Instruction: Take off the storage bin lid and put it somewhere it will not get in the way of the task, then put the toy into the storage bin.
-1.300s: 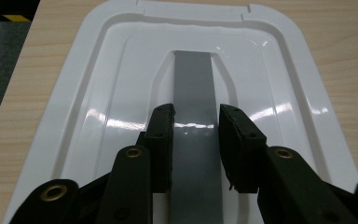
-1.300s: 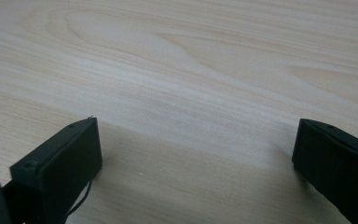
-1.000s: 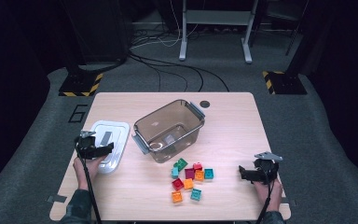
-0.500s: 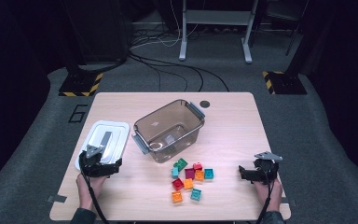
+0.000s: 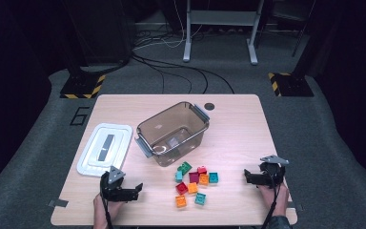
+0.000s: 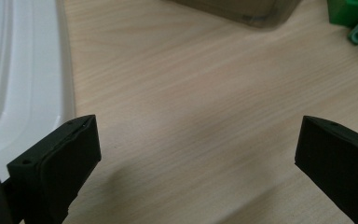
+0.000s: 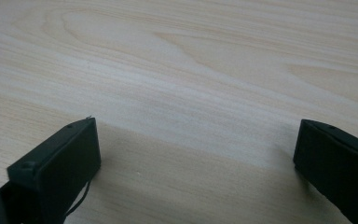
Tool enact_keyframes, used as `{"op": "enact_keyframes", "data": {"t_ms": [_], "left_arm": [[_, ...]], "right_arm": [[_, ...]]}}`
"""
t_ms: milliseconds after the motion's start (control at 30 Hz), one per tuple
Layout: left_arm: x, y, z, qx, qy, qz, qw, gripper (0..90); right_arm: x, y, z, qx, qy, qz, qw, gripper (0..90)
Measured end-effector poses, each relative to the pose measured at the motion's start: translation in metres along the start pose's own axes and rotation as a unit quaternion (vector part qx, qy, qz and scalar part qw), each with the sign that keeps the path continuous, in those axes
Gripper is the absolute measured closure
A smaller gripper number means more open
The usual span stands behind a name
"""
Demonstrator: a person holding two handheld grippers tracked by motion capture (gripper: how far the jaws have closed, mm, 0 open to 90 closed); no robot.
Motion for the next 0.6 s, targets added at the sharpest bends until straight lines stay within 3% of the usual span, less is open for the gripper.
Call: {"op": "enact_keyframes", "data": {"t_ms": [167,300,333,400,433,567,600], "left_arm": [[-0.002,-0.005,0.003,-0.009,-0.007,-0.014,0.9998,0.0],[-0.001,-0.009,0.003,-0.008,-0.009,-0.025,0.9996,0.0],[0.000,-0.010,0.006,-0.002,-0.019,-0.031,0.9993,0.0],[0.000,-0.011,0.007,-0.006,-0.020,-0.032,0.9993,0.0],[0.000,-0.011,0.007,-0.007,-0.021,-0.034,0.9992,0.0],[0.000,-0.011,0.007,-0.008,-0.023,-0.034,0.9991,0.0],[0.001,-0.012,0.008,-0.009,-0.022,-0.032,0.9992,0.0]], "right_arm": [[0.000,0.002,0.001,-0.011,0.004,0.000,0.9999,0.0],[-0.003,0.006,-0.006,0.002,0.004,-0.007,1.0000,0.0],[-0.005,0.010,-0.012,0.011,0.002,-0.004,0.9999,0.0],[-0.006,0.012,-0.015,0.018,0.002,-0.004,0.9998,0.0],[-0.008,0.016,-0.025,0.034,0.000,-0.003,0.9994,0.0],[-0.010,0.020,-0.039,0.054,0.000,-0.005,0.9985,0.0],[-0.010,0.022,-0.049,0.061,0.007,-0.007,0.9981,0.0]]}}
Point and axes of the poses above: each handheld gripper's, and its own axes: y roughly backward along the jaws, x roughly out of its top, z roughly to its right, the point moved 5 cm from there along -y, roughly forward along the jaws, and after that the axes turned 5 degrees about -y, right-handed, at the moved point
